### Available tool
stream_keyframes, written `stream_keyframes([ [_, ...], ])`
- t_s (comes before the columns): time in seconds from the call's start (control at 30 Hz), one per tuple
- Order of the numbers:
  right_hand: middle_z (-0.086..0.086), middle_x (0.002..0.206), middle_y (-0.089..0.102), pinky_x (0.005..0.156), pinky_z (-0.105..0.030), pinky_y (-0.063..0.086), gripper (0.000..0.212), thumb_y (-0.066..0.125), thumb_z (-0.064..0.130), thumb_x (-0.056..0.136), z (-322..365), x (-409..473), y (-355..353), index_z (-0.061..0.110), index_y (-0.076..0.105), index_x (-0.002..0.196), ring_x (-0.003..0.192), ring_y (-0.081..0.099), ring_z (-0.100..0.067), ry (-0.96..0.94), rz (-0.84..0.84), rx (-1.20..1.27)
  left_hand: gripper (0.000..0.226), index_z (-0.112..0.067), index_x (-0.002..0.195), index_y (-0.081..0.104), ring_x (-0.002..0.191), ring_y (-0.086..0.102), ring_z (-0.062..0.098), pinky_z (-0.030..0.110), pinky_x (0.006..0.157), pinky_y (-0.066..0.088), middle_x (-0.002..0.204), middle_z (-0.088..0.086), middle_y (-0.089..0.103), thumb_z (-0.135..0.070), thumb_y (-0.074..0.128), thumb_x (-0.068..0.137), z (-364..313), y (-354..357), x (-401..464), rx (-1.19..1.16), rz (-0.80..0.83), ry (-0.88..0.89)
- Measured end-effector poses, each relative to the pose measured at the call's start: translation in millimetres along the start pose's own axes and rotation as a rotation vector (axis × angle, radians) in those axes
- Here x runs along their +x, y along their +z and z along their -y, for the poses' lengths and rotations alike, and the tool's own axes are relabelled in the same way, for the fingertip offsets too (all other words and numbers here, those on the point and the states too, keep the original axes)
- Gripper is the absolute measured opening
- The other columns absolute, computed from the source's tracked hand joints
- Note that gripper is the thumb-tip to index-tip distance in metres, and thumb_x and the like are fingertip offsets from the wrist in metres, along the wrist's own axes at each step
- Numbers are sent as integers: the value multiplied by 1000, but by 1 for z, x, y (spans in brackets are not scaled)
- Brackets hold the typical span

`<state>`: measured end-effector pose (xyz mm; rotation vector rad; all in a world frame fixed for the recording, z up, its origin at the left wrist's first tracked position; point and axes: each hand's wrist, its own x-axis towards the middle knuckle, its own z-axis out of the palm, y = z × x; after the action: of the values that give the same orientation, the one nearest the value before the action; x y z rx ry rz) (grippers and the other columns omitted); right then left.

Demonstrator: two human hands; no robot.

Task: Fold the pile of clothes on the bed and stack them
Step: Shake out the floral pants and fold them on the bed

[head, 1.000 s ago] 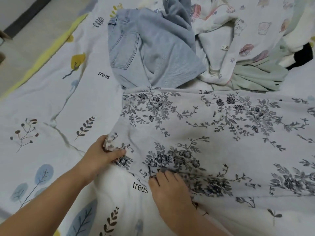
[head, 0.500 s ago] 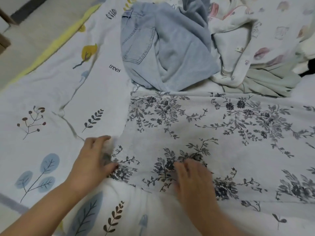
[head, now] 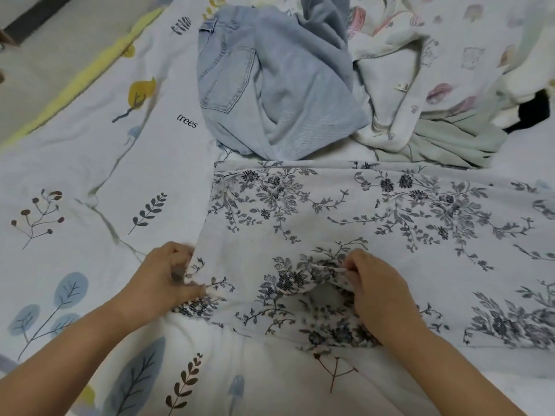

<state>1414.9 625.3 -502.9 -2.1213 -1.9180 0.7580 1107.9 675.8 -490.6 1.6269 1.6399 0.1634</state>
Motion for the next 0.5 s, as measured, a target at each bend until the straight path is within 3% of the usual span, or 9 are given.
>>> stream_keyframes([
  [0.07,3,86,54,67,-27,35,11,47,14,94,0,2,-4,24,45,91,79,47,-16,-14,-20,21,20,-18,75,69,83,62,10,10,73,44,89,-5,65,-2,79,68,-4,1,-4,-86,-78,36],
  [0.13,-1,89,56,69,-28,37,5,55,16,91,3,2,-5,16,55,96,80,47,-19,-35,-59,-57,13,-14,74,67,66,65,8,9,63,47,76,2,71,-3,71,78,-9,-2,-5,-246,-135,-12],
  [0.27,-14,84,61,59,-39,51,45,89,15,53,-8,-14,10,2,62,86,70,60,-30,-258,-271,-221,7,-9,85,63,59,67,13,18,55,54,71,4,73,-9,57,89,-29,-11,0,-638,-265,-134],
  [0.33,-17,96,56,68,-42,52,69,91,20,43,-19,-24,16,5,52,98,82,57,-32,-324,-291,-279,11,-10,84,62,56,67,12,20,52,55,68,3,72,-9,54,91,-38,-15,3,-800,-237,-232],
  [0.4,-16,108,44,78,-45,49,88,88,10,35,-31,-30,19,9,43,111,95,47,-31,-342,-292,-335,12,-7,82,59,50,65,13,23,48,55,65,7,69,-8,53,92,-46,-19,4,-901,-172,-362],
  [0.5,-18,110,43,82,-44,38,95,80,-6,35,-47,-29,8,14,42,120,97,43,-31,-362,-311,-417,13,-3,84,59,46,65,15,26,40,53,61,9,69,-9,51,92,-51,-27,8,-954,-69,-507],
])
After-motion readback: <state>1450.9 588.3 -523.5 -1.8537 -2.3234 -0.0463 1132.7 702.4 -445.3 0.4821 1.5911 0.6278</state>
